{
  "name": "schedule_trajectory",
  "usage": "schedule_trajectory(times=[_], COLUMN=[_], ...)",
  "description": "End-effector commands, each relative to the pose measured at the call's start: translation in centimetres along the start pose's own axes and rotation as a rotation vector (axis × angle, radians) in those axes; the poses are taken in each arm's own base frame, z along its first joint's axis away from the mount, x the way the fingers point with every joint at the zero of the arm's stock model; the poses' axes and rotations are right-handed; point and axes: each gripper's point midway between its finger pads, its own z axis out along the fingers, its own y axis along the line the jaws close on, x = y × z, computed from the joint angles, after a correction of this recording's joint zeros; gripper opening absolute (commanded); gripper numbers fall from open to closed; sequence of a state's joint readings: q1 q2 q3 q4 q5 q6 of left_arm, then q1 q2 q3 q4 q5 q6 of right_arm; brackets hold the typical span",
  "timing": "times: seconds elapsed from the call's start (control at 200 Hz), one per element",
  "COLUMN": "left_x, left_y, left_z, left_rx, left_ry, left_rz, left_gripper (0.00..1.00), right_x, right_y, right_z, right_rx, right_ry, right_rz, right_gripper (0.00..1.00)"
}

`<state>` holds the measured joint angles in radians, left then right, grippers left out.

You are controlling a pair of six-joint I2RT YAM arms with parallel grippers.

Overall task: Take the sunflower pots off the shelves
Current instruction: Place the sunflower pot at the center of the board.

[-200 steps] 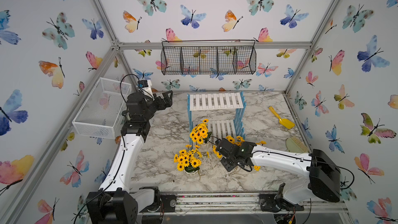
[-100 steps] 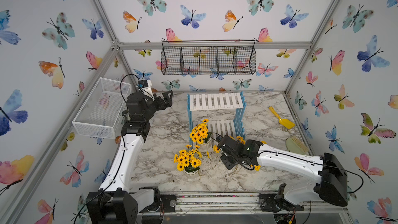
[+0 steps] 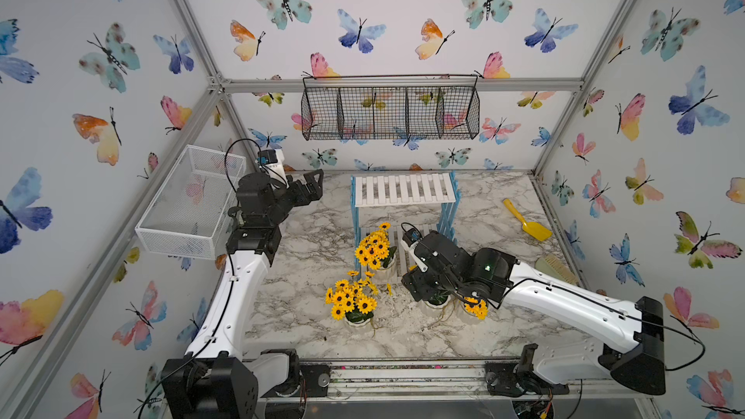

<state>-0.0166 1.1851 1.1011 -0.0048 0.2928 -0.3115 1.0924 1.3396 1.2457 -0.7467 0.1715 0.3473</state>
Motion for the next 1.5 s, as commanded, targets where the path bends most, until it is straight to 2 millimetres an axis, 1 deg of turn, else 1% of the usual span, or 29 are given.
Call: schedule_trajectory(times=[0.0, 0.165, 0.26, 0.455, 0.666, 0.856, 1.246, 1.497], left_x=[-0.7, -0.7, -0.6, -0.5, -0.3, -0.3, -0.3, -0.2], left_y=[-0.2, -0.2, -0.2, -0.1, 0.0, -0.1, -0.1, 0.1], left_z=[-0.4, -0.4, -0.4, -0.5, -0.4, -0.4, -0.5, -0.4], left_rx=[0.011, 0.012, 0.012, 0.008, 0.011, 0.012, 0.011, 0.007], left_ry=[-0.022, -0.022, -0.022, -0.021, -0.015, -0.014, -0.016, -0.014], left_rz=[0.011, 0.010, 0.010, 0.010, 0.007, 0.006, 0.008, 0.007], left_gripper=[0.99, 0.99, 0.99, 0.99, 0.99, 0.99, 0.99, 0.99], right_x=[-2.2, -4.4, -5.1, -4.8, -4.5, -4.0, -4.9, -4.6], right_y=[-0.3, -2.1, -3.2, -4.1, -5.2, -5.1, -4.6, -4.7], right_z=[-0.2, 1.1, 2.4, 5.0, 7.3, 9.5, 11.6, 13.2], right_rx=[0.014, -0.014, -0.004, -0.017, 0.008, -0.013, -0.034, -0.020], right_ry=[-0.044, -0.071, -0.065, -0.018, 0.012, 0.052, 0.058, 0.089], right_rz=[-0.019, 0.027, 0.044, 0.059, 0.070, 0.072, 0.064, 0.062], right_gripper=[0.82, 0.83, 0.83, 0.82, 0.81, 0.78, 0.77, 0.76])
